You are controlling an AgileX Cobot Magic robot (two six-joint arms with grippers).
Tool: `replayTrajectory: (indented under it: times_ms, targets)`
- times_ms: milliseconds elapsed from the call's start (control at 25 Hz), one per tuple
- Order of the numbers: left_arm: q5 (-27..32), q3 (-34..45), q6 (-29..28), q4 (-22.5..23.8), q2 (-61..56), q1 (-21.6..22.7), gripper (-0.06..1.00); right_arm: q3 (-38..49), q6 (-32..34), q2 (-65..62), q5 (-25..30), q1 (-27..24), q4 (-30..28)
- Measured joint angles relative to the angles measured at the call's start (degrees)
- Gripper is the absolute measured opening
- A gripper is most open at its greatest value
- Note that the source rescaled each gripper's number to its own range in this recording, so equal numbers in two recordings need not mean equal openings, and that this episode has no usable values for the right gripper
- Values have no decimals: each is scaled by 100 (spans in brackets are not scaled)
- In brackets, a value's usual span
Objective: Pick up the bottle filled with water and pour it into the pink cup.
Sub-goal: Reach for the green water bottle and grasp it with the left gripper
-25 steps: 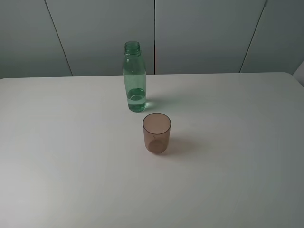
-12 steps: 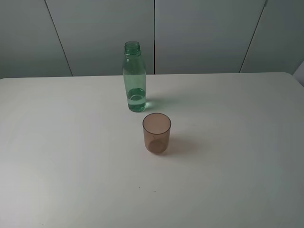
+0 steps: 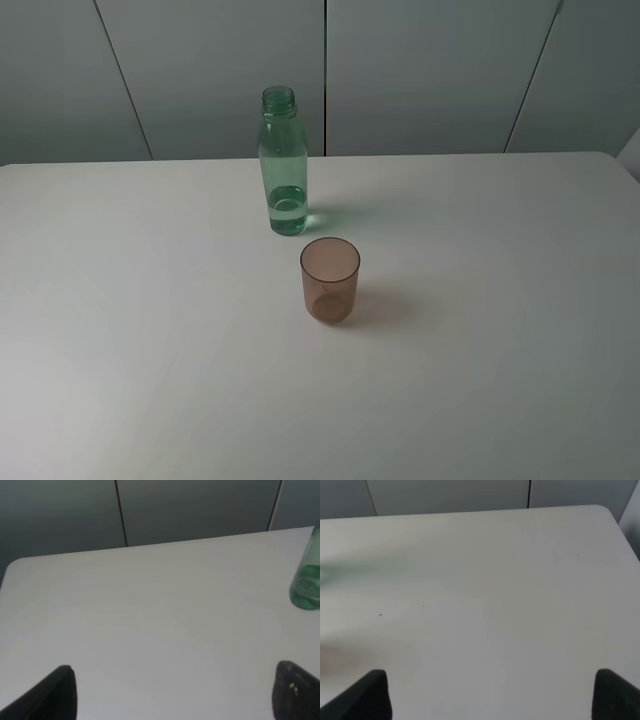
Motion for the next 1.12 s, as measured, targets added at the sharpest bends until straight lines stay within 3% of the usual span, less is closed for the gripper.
replayTrajectory:
  times_ms: [160, 400, 520, 920, 1120]
  targets:
    - [-586, -41, 293, -169, 944, -33, 99, 0, 0, 0, 0, 0, 0]
    - [-1540, -64, 440, 28, 2016, -781, 99, 0, 0, 0, 0, 0, 0]
    - [-1732, -64, 440, 312, 2585, -1041, 99, 0, 0, 0, 0, 0, 0]
    - [-2172, 7, 163, 709, 3638, -1103, 99, 0, 0, 0, 0, 0, 0]
    - [-3101, 631, 153, 958, 3638, -853, 99, 0, 0, 0, 0, 0, 0]
